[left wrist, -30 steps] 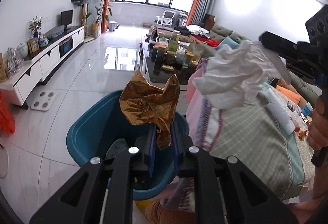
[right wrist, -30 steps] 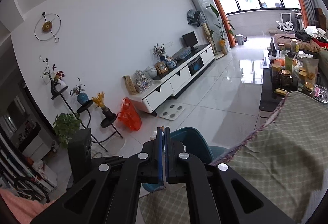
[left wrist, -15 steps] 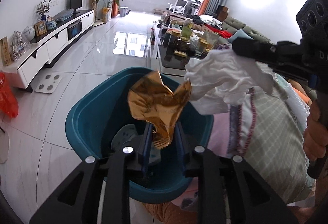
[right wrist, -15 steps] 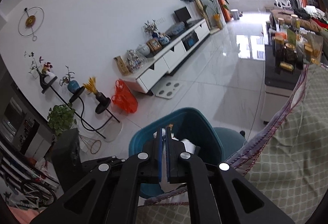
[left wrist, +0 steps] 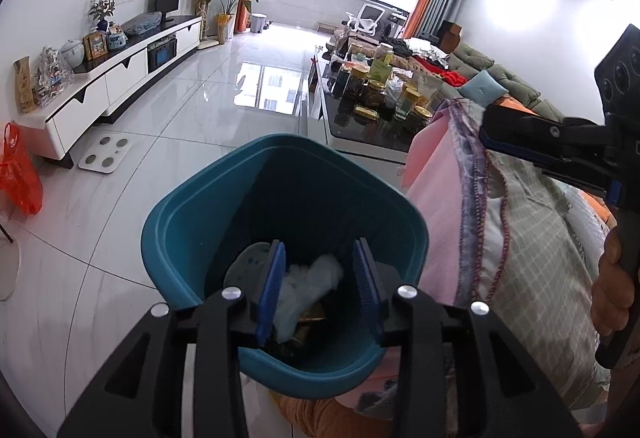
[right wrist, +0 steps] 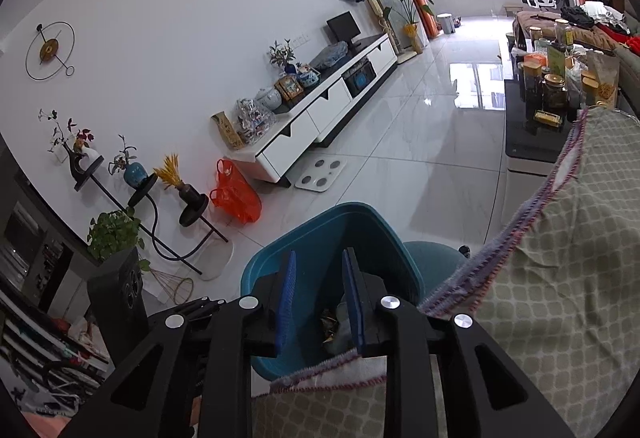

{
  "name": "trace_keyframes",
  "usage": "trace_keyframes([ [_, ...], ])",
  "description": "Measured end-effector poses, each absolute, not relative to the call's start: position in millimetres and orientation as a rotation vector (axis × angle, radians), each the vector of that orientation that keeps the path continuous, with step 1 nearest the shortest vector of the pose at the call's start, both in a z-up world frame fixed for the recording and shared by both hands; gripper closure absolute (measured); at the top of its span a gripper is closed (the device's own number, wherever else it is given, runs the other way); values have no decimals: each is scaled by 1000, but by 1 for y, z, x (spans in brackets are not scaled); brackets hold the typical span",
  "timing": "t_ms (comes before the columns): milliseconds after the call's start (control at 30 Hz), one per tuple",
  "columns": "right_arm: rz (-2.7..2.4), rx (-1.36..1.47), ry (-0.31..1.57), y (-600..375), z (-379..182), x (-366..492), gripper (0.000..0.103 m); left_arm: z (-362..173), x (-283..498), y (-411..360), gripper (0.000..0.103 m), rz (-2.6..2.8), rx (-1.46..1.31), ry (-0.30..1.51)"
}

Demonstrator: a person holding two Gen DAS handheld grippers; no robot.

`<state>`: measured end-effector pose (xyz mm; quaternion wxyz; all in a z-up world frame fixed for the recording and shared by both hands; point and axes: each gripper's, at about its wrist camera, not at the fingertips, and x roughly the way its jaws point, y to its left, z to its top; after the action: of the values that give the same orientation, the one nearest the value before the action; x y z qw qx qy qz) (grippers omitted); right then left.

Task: Collect trash
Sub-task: 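Move both grippers back toward the bed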

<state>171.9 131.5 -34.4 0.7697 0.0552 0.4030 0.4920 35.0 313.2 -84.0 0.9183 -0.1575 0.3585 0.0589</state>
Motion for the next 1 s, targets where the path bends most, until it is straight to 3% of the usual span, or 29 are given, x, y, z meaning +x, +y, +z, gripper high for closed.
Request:
trace_keyframes([
  [67,1066,120,855,122,-30,167,77,-82,35,310,65,110,-314,731],
  [133,1065,124,834,112,-25,162,70,-77,32,302,64,100,-294,717],
  [400,989,107,726,45,-2,139,60,-48,23,237,51,-48,-180,632],
  [800,633,134,681,-95,-7,138,42,-36,34,112,47,-362,-90,623],
  [1000,542,135,726,-128,-29,146,42,-43,43,73,46,-441,-71,654],
])
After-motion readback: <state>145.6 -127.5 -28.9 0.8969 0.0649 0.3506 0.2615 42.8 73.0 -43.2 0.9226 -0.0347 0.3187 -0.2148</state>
